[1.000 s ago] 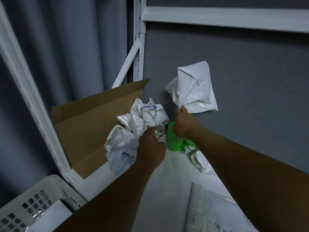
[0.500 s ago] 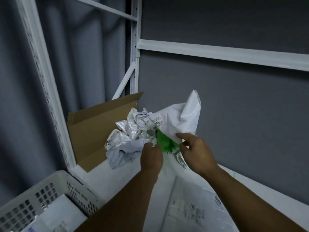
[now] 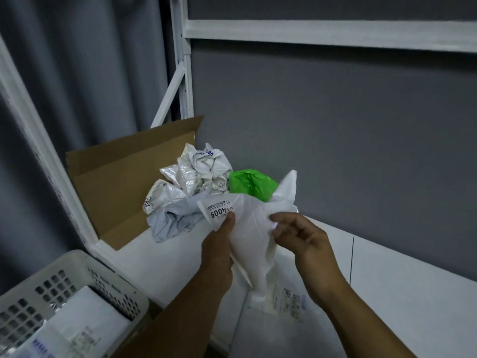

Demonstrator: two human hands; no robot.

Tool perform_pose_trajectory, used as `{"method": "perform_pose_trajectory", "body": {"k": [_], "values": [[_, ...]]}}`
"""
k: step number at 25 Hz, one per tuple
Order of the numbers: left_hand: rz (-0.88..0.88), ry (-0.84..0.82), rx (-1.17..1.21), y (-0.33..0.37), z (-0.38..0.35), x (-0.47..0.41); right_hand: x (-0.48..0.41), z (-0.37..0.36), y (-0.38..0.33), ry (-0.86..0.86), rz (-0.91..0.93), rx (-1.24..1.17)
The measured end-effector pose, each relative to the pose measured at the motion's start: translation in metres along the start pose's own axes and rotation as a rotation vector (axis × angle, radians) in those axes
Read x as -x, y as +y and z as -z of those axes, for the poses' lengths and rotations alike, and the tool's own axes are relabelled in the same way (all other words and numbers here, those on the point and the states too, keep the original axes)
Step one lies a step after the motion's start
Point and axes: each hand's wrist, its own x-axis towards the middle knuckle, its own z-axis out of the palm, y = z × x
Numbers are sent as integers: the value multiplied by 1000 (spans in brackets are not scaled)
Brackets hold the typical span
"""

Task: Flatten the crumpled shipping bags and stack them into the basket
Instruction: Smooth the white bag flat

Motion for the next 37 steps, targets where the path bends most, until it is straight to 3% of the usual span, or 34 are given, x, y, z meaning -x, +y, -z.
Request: {"method": "perform_pose_trajectory", "body": {"k": [2, 5, 7, 11, 16, 18, 27, 32, 35, 37], "values": [[-4, 67, 28, -6, -3, -10, -6, 1, 15, 64, -24, -41], [6, 172, 60, -14, -5, -28, -22, 3, 43, 200, -189, 269], [-9, 189, 70, -13, -8, -29, -26, 2, 52, 188, -263, 353], [-67, 190, 96, -12, -10, -33, -32, -4, 48, 111, -232, 265], [-148, 260, -46, -17, -10, -31, -24, -3, 53, 46, -140, 734], [-189, 286, -95, -19, -9, -31, -24, 0, 53, 32, -105, 815], [-242, 375, -161, -12, 3, -38, -40, 64, 41, 89, -308, 358], [-196, 375, -104, -11, 2, -38, -40, 73, 38, 316, -306, 84], [-161, 464, -216, -9, -2, -30, -34, 64, 43, 361, -461, -111], [-147, 450, -147, -9, -7, -22, -31, 56, 45, 343, -514, -244]]}}
